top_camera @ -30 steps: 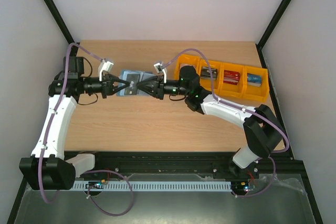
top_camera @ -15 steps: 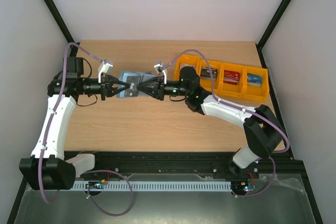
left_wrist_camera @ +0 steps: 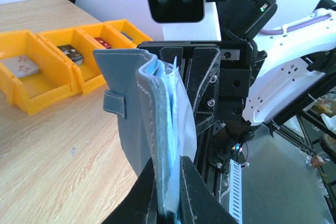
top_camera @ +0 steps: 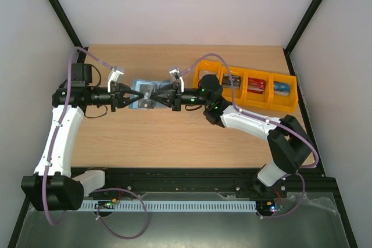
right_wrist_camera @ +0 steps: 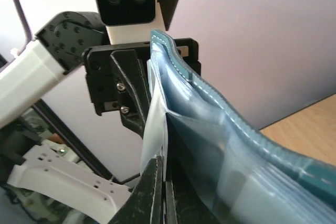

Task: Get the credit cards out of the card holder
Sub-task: Remove the credit card from the card holder.

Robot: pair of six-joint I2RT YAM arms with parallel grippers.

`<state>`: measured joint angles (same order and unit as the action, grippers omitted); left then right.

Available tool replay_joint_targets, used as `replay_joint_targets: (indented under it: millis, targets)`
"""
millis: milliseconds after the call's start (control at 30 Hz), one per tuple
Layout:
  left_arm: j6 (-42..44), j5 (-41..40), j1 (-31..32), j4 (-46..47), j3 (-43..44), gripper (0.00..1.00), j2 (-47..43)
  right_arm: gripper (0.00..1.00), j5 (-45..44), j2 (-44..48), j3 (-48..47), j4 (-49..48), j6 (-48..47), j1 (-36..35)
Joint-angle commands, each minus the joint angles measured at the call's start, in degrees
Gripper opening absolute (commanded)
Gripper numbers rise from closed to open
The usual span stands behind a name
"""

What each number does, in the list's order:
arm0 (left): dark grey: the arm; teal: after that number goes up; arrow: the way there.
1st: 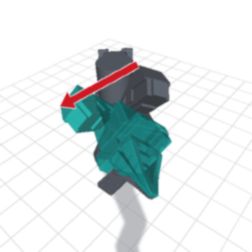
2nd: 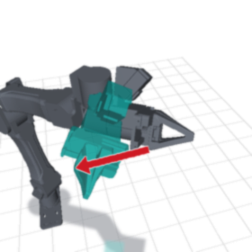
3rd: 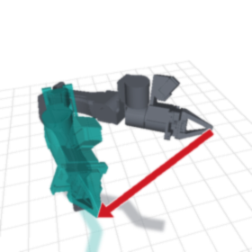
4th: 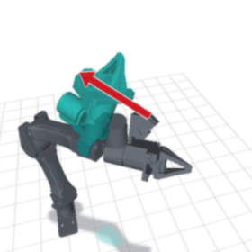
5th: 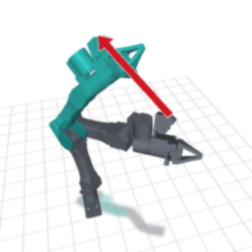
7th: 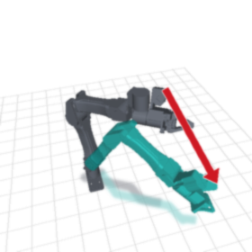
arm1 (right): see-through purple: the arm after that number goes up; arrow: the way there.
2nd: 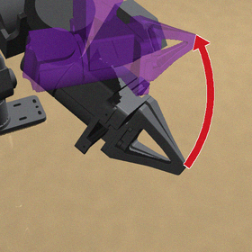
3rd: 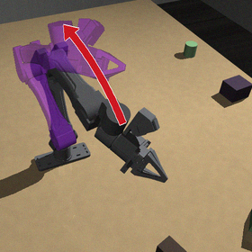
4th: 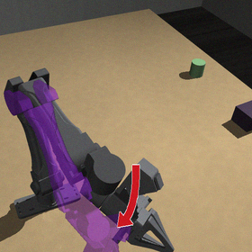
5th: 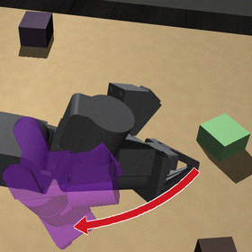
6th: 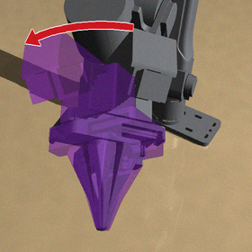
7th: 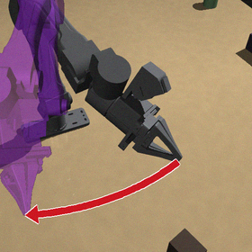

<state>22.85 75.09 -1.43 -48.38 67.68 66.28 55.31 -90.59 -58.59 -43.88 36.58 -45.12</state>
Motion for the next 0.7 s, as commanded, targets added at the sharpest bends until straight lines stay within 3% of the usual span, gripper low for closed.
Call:
replay_joint_targets:
  millis: [0, 200, 267, 433, 533, 667]
  targets:
    - [1.1, 2.8, 0.2, -0.3, 0.9, 0.03, -1.0, 0.02, 4.1, -0.1, 0.9, -15.6, 7.3, -0.5]
    - [0.5, 2.2, 0.2, 0.2, 0.1, 0.2, -1.3, 0.02, 3.0, 1.9, 3.7, -17.8, 9.1, 1.8]
    - [0.6, 2.2, 0.1, 0.2, 0.1, 0.21, -1.4, 0.02, 2.9, 3.0, 4.6, -16.3, 8.4, 2.9]
    - [0.7, 2.1, 0.1, 0.2, 0.0, 0.17, -1.3, 0.02, 2.7, 5.8, 4.9, -7.1, 2.3, 4.0]
    - [0.8, 2.0, 0.0, 0.1, 0.1, 0.03, -1.4, 0.02, 2.6, 7.0, 4.1, 1.4, -2.7, 4.4]
    - [1.2, 2.0, -0.3, -0.2, 0.3, 0.02, -1.5, 0.02, 1.9, 8.8, 3.5, 8.8, -7.1, 5.1]
